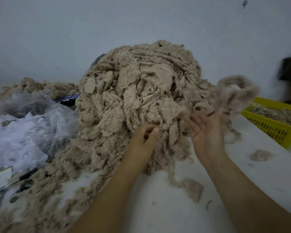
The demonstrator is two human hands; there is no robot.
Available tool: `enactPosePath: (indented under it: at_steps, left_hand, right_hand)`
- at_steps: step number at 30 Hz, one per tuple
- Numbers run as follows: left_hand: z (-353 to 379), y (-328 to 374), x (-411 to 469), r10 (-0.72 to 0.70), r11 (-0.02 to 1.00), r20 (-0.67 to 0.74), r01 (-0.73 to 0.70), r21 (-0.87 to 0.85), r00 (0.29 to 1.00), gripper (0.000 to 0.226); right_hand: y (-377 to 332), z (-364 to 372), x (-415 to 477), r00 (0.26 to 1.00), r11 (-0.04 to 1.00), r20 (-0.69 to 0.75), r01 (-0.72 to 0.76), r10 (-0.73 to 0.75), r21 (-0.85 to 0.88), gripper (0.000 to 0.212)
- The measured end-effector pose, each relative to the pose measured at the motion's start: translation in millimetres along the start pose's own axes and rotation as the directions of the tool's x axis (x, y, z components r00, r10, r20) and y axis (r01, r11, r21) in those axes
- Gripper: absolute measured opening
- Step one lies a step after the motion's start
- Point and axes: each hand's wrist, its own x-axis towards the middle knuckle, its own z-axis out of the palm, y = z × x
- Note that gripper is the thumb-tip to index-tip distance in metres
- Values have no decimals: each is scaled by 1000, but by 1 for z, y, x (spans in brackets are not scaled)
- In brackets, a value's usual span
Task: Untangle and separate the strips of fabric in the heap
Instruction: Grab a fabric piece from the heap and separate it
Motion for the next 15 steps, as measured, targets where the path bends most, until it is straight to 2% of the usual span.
enactPosePath:
  at_steps: [1,2,3,4,5,6,8,10,11,12,13,15]
  left_hand:
    - [1,-3,1,-14,997,14,13,70,1000,29]
    - [1,-6,2,-37,988,37,30,152,999,35]
    - [1,-9,3,-65,968,62,48,248,996,41]
    - [2,-12,5,-82,936,79,50,349,994,41]
    - [2,-13,6,-78,905,97,29,425,992,30]
    - [2,-14,6,-64,888,111,6,459,992,19]
    - [3,-16,6,-14,906,84,-23,422,996,26]
    - [2,-13,7,-31,979,-23,35,199,999,25]
    - [1,-12,6,-81,996,-52,83,44,995,25]
    - [-1,-8,5,-148,983,-58,141,-119,987,27]
    - [-2,-5,5,-213,938,-43,192,-290,976,31]
    - [-7,-1,7,-320,794,-40,245,-556,947,36]
  right_hand:
    - [9,-2,-1,999,963,-40,-11,1,-269,54]
    - [19,-3,-1,998,849,-54,7,-42,-528,43]
    - [27,-3,-2,996,702,-27,40,-84,-711,31]
    - [34,-2,-2,994,574,31,83,-100,-815,21]
    - [38,0,-4,992,483,92,120,-80,-867,14]
    - [40,1,-5,988,414,145,151,-46,-898,13]
    - [43,0,-7,976,287,216,203,15,-936,19]
    - [47,-2,-7,963,127,259,249,76,-960,21]
    - [48,-3,-7,958,80,267,260,105,-962,17]
    - [47,-3,-5,955,78,272,264,115,-961,11]
    - [46,-3,-5,958,124,270,257,102,-959,10]
    - [40,-2,-5,975,280,219,205,19,-938,13]
